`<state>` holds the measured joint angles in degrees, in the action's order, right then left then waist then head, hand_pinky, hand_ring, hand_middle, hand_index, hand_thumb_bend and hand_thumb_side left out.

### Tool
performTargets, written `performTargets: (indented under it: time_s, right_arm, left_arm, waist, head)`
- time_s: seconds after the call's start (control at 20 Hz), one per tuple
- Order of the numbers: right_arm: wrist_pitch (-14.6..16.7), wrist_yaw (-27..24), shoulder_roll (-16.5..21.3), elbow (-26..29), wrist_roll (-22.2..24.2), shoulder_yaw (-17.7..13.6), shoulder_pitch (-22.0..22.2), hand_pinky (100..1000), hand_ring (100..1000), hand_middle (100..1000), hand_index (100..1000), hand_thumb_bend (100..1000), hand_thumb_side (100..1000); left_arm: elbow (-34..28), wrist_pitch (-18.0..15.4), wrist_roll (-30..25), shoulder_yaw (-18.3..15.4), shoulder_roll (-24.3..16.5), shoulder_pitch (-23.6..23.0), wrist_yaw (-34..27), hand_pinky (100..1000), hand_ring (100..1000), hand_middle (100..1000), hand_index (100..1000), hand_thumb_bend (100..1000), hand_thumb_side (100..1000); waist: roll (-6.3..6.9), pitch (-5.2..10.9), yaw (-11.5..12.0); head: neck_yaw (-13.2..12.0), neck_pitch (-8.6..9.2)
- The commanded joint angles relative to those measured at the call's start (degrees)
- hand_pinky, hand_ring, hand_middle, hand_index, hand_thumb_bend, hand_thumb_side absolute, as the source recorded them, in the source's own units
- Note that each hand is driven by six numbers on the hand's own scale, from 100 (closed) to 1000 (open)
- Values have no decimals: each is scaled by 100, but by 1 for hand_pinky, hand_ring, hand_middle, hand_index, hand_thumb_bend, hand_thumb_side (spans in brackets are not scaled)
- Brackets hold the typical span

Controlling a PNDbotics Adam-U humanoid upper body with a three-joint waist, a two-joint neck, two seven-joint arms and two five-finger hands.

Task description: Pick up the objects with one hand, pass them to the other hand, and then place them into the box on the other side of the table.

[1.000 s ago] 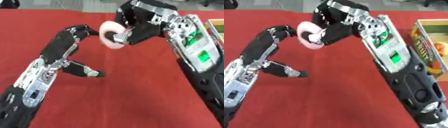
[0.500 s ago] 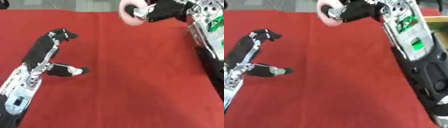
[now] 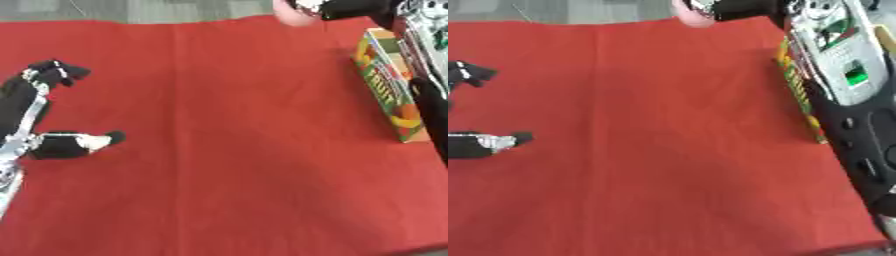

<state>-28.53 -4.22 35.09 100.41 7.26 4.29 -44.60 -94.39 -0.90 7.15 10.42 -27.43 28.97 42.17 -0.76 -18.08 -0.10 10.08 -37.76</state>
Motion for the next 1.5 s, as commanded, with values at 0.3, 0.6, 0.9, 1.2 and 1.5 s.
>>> performTargets:
  time_s: [0.3,0.6,0.9,1.2,1.5]
  right_arm:
    - [50,-260,606,-278,-670,-609,461,665,580,311,428,339,100]
    - [65,-235,832,-514,-1241,-996,893,665,580,312,429,340,100]
    - [82,-40,1033,-826,-1715,-1211,1217,665,580,314,430,347,100]
    - [81,105,1110,-1239,-2052,-1446,1479,666,584,318,434,350,100]
    - [137,302,1152,-1623,-2058,-1478,1641,677,616,382,496,349,100]
  left_arm:
    - [-307,238,340,-409,-337,-141,-293,729,609,621,775,790,478]
    - [-491,377,626,-621,-455,-322,-543,727,602,616,773,771,478]
    - [-679,458,818,-789,-544,-484,-680,727,600,614,772,761,475]
    - [-763,570,1019,-990,-562,-597,-775,726,598,613,772,755,473]
    - [-813,605,1089,-1051,-559,-654,-809,726,597,613,773,752,475]
  waist:
    - [-11,519,-13]
    - [24,512,-20]
    - [48,515,-16]
    - [66,503,7]
    - [76,492,18]
  head:
    - [255,251]
    - [334,321]
    - [371,321]
    - [437,282]
    - [554,255]
